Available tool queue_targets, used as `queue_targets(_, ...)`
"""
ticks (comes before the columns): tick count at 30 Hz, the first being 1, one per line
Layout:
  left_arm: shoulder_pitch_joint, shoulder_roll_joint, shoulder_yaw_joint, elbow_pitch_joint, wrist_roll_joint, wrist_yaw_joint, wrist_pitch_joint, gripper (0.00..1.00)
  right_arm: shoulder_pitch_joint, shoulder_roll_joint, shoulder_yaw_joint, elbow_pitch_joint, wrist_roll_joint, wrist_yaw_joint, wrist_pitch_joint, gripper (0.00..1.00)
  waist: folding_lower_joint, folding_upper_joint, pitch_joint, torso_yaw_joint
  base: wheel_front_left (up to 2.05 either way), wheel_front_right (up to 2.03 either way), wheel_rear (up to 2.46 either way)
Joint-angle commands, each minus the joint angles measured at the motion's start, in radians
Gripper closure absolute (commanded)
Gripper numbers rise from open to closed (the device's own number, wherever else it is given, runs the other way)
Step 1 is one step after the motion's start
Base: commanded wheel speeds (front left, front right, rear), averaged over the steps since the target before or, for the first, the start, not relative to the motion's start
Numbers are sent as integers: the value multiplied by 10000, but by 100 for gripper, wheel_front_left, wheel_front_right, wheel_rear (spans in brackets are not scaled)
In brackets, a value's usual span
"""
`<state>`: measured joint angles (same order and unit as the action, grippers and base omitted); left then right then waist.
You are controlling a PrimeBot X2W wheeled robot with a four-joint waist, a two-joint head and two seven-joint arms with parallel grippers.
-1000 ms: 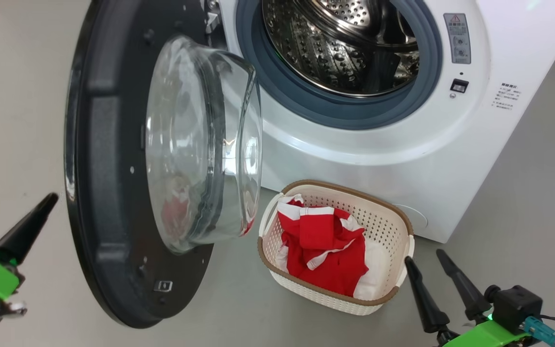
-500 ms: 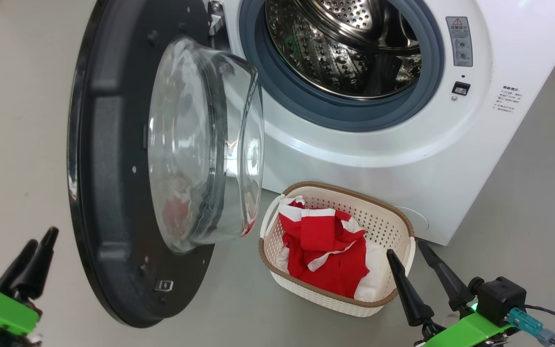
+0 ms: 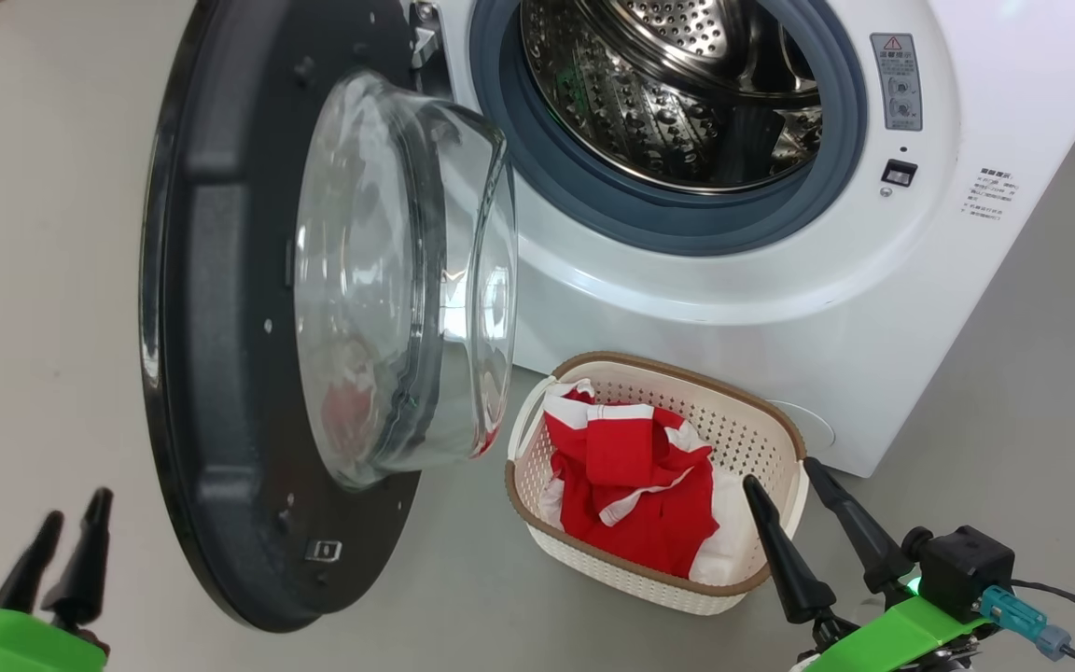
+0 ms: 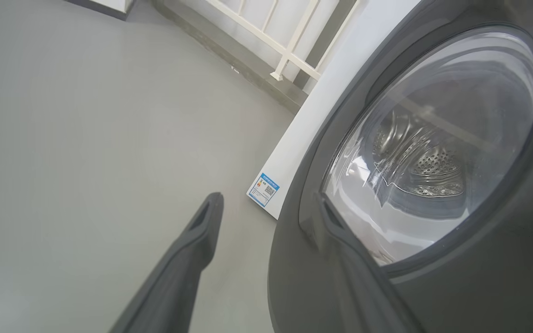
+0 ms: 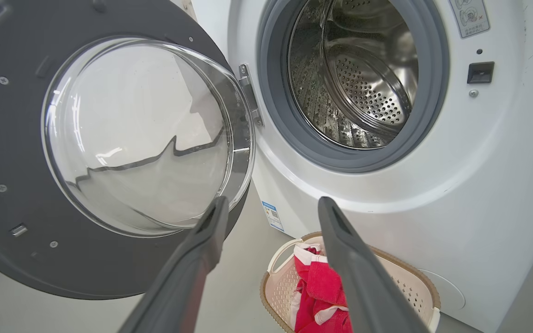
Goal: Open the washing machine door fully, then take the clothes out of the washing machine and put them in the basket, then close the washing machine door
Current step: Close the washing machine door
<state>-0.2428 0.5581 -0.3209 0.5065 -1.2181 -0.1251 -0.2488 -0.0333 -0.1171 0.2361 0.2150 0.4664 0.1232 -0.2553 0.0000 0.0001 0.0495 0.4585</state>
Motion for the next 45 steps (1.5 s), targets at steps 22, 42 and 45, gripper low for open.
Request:
queue_targets(22,1588,-3295,5641,-2308,8904,-56,-129,0,-277,-51,-34,-357,74,75,-65,0,0,-1,-153,-73,0,0,0)
queue_targets(42,2105,-4295,6306,-2664,10269,-56,-129,0,72,0,-224,-272,68,75,-65,0,0,-1,-292,-153,0,0,0)
queue_targets(45,2068,-4330,6279,-2764,9930,-56,-129,0,94,18,-244,-277,66,75,-65,0,0,-1,-306,-150,0,0,0)
